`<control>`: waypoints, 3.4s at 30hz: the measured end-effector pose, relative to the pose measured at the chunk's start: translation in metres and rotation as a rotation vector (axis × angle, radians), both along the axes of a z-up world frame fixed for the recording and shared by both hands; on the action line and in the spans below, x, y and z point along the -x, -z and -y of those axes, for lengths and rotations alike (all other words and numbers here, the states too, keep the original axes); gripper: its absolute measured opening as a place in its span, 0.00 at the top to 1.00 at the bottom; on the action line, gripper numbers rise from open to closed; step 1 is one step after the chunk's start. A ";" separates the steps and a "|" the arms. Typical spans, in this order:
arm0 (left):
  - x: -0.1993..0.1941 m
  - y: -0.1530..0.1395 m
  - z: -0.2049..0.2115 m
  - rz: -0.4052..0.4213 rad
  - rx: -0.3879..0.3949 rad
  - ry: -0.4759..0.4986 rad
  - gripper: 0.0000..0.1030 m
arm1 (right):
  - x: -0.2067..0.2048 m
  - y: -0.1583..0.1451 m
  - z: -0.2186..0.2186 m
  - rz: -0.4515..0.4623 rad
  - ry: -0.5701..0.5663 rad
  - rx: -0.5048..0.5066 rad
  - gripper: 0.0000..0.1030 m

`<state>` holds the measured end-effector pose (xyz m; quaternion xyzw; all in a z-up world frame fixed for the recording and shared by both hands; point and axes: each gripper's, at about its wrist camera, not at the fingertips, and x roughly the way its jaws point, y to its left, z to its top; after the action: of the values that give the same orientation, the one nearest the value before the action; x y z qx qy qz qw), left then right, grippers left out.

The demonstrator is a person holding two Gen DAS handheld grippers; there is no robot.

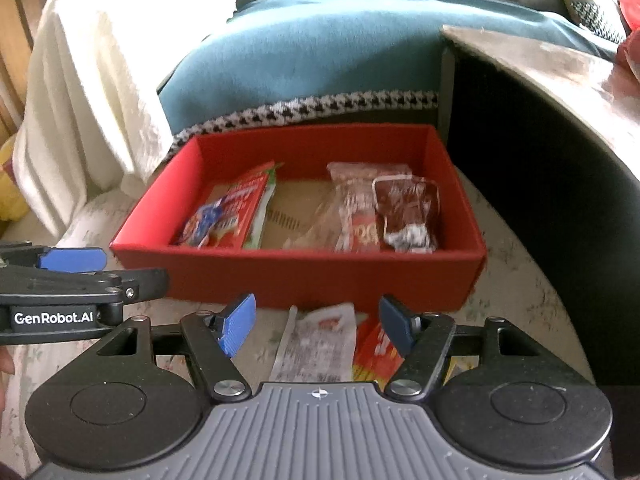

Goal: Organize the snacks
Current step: 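Move the left tool to the white spicy-strip pack while the right tool approaches the orange pack, then grasp the white spicy-strip pack with the left tool while the right tool grasps the orange pack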

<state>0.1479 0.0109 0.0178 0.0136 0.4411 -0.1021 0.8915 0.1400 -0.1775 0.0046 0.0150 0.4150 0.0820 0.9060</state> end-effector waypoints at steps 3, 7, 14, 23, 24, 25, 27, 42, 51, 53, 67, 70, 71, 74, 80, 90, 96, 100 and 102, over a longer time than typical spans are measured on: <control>0.011 0.002 -0.003 -0.011 -0.011 -0.005 0.38 | 0.008 0.001 -0.003 -0.005 -0.009 -0.006 0.26; 0.024 0.004 -0.005 -0.023 -0.022 -0.003 0.38 | 0.018 0.004 -0.007 -0.015 -0.016 -0.008 0.25; 0.047 0.006 -0.014 -0.037 -0.025 -0.008 0.38 | 0.040 0.009 -0.011 -0.033 -0.024 -0.008 0.25; 0.071 0.010 -0.019 -0.061 -0.044 -0.007 0.37 | 0.063 0.015 -0.020 -0.063 -0.042 0.001 0.24; 0.073 0.010 -0.020 -0.063 -0.043 -0.008 0.37 | 0.066 0.015 -0.020 -0.064 -0.040 0.000 0.24; 0.076 0.011 -0.021 -0.066 -0.041 -0.009 0.37 | 0.068 0.015 -0.020 -0.065 -0.038 -0.002 0.24; 0.081 0.012 -0.022 -0.073 -0.042 -0.010 0.36 | 0.072 0.014 -0.020 -0.066 -0.039 -0.002 0.24; 0.093 0.035 -0.036 -0.164 -0.054 0.024 0.33 | 0.082 0.028 -0.025 -0.141 -0.101 0.026 0.21; 0.100 0.056 -0.023 -0.214 -0.070 0.131 0.35 | 0.079 0.030 -0.023 -0.169 -0.140 0.010 0.20; 0.104 0.055 -0.024 -0.196 -0.088 0.140 0.42 | 0.079 0.032 -0.024 -0.175 -0.152 0.022 0.20; 0.104 0.051 -0.055 -0.213 -0.049 0.081 0.50 | 0.072 0.052 -0.083 -0.181 -0.427 0.201 0.17; 0.098 0.052 -0.055 -0.219 -0.050 0.072 0.41 | 0.071 0.051 -0.084 -0.172 -0.437 0.206 0.18; 0.096 0.053 -0.055 -0.220 -0.053 0.071 0.39 | 0.071 0.049 -0.085 -0.166 -0.445 0.207 0.24; 0.093 0.056 -0.050 -0.213 -0.101 0.075 0.35 | 0.075 0.046 -0.092 -0.166 -0.497 0.220 0.43; 0.100 0.055 -0.047 -0.206 -0.097 0.101 0.40 | 0.084 0.042 -0.086 -0.201 -0.459 0.216 0.53; 0.105 0.055 -0.011 -0.203 -0.121 0.176 0.32 | 0.107 0.044 -0.039 -0.227 -0.292 0.184 0.48; 0.094 0.061 -0.011 -0.199 -0.093 0.091 0.21 | 0.103 0.047 -0.045 -0.204 -0.290 0.199 0.41; 0.091 0.061 -0.013 -0.195 -0.106 0.068 0.26 | 0.106 0.046 -0.046 -0.202 -0.297 0.196 0.50; 0.090 0.058 -0.014 -0.195 -0.100 0.051 0.40 | 0.108 0.044 -0.043 -0.200 -0.285 0.186 0.56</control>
<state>0.0580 0.0250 -0.0405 0.0594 0.5298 -0.1035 0.8397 0.0316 -0.1350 -0.0397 -0.1194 0.5065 0.1690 0.8370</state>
